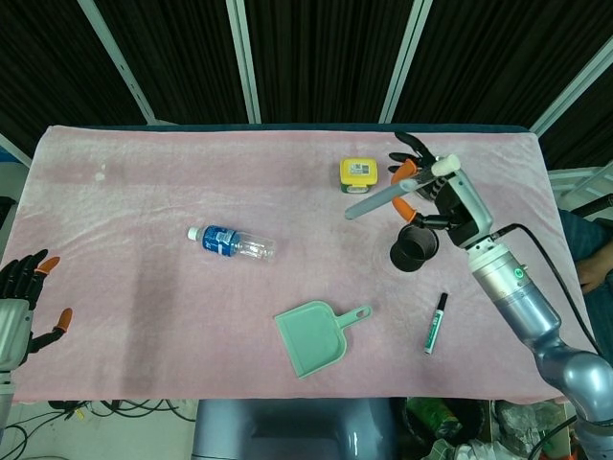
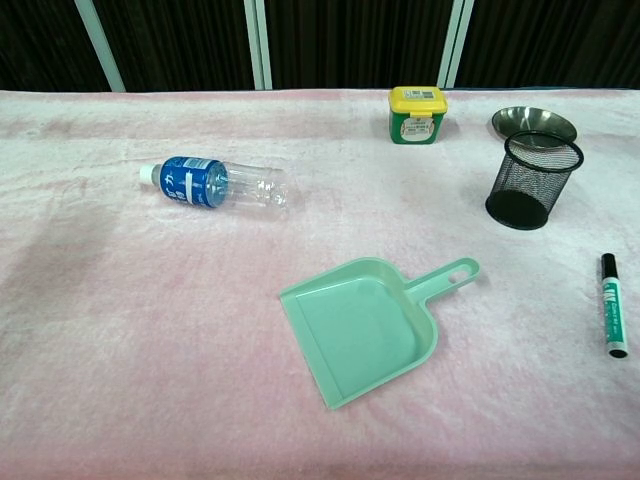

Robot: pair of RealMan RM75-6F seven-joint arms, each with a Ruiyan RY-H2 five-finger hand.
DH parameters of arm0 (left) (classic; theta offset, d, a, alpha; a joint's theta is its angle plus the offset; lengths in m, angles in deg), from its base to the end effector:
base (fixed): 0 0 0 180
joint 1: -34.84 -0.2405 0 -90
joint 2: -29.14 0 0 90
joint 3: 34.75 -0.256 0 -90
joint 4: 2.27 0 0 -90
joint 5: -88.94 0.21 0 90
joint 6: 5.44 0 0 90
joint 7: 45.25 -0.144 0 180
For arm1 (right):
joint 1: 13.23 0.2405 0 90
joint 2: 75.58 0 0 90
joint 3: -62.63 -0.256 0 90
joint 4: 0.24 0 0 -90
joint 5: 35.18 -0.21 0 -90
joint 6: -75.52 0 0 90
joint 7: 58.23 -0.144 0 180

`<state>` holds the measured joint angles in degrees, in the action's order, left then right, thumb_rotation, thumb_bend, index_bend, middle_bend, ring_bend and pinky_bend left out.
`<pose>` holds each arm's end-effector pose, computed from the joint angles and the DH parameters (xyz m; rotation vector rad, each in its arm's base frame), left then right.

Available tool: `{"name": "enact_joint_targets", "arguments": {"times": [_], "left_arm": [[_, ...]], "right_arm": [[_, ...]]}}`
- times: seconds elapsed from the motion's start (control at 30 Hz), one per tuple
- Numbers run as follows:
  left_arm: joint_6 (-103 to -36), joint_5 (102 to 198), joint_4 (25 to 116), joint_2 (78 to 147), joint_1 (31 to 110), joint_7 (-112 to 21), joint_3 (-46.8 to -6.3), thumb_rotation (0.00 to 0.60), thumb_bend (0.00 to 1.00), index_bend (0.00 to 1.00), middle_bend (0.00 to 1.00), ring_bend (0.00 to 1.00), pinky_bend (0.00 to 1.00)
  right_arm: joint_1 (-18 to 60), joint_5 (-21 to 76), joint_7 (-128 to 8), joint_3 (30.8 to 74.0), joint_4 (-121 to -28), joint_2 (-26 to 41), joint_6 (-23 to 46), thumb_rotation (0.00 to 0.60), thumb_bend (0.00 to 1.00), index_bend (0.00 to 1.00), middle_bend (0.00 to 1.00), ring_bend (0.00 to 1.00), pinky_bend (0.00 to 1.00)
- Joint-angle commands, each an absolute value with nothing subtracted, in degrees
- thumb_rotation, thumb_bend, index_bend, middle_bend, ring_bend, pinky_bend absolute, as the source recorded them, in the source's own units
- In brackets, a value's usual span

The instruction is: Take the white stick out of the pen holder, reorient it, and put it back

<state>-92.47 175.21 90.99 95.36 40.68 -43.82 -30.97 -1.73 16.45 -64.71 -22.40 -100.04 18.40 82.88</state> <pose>-0.2976 0.1888 0.1524 -1.3469 -0.9144 -1.0142 -0.1091 -0.3724 0.1834 1.2573 -1.9176 1.9269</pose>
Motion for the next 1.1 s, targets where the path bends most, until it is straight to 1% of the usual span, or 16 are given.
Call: {"name": "enact_joint_targets", "arguments": {"times": [0.03,0.1,0.17,0.23,0.33,0.43,0.53,0.63,0.73,0.87,1.1], "left_arm": [[-92.5,175.1,91.0,95.3,40.7,-43.7,-30.9,0.600,0.38,0.12,0.04,0.00,0.00],[-92.5,175.0,91.1,95.3,40.7,-43.6,-30.9,0.600,0.38,0.12,0.04,0.00,0.00],[-92.4,175.0,91.1,95.3,40.7,-43.6,-30.9,0.600,0.38,0.12,0.04,0.00,0.01],[-92.3,175.0,91.1,95.2,40.7,-43.7,-30.9,0.600,0.38,0.12,0.04,0.00,0.01],[-92.3,175.2,91.1,95.3,40.7,-43.8,-31.0,0.600,0.38,0.12,0.04,0.00,0.01],[-92.3,175.1,91.1,95.3,40.7,-43.8,-30.9,0.600,0.38,0.12,0.04,0.00,0.01],[-92.3,175.1,91.1,95.2,40.7,-43.7,-30.9,0.600,0.38,0.12,0.04,0.00,0.01],[-92.4,175.1,91.1,95.2,40.7,-43.6,-30.9,0.600,0.38,0.12,0.04,0.00,0.01],[-92.4,175.0,91.1,95.2,40.7,-43.6,-30.8,0.600,0.38,0.12,0.04,0.00,0.01],[-92.3,175.1,91.1,95.2,40.8,-43.8,-30.9,0.600,0.38,0.12,0.04,0.00,0.01],[-92.4,175.1,91.0,95.3,40.7,-43.8,-30.9,0.600,0.38,0.12,0.04,0.00,0.01]], "right_arm": [[-0.5,40.1,-36.3,-10.6,-95.7,16.3,60.2,0.600,0.32,0.72,0.05,0.14,0.16],[0.8,44.1,-31.7,-6.7,-93.2,15.1,54.2,0.600,0.32,0.72,0.05,0.14,0.16],[1.6,45.4,-29.3,-4.0,-91.6,14.0,51.1,0.600,0.32,0.72,0.05,0.14,0.16],[2.4,45.0,-28.3,-1.9,-90.6,12.8,48.9,0.600,0.32,0.71,0.05,0.14,0.16],[3.4,41.9,-29.7,0.5,-91.0,11.3,46.6,0.600,0.32,0.72,0.05,0.14,0.16],[3.9,37.2,-33.7,2.1,-92.3,9.5,46.9,0.600,0.32,0.71,0.04,0.14,0.16],[4.3,31.4,-38.2,3.5,-93.4,6.9,48.7,0.600,0.32,0.71,0.04,0.14,0.16],[4.8,22.8,-45.6,3.9,-94.6,4.0,52.2,0.600,0.32,0.71,0.04,0.14,0.16],[5.3,17.0,-51.8,3.9,-95.1,1.3,55.6,0.600,0.32,0.71,0.04,0.14,0.16],[6.4,14.7,-56.3,5.3,-94.0,-1.7,57.5,0.600,0.32,0.71,0.04,0.14,0.16],[8.5,14.7,-61.7,10.2,-92.3,-4.8,56.8,0.600,0.32,0.71,0.04,0.14,0.16]]}}
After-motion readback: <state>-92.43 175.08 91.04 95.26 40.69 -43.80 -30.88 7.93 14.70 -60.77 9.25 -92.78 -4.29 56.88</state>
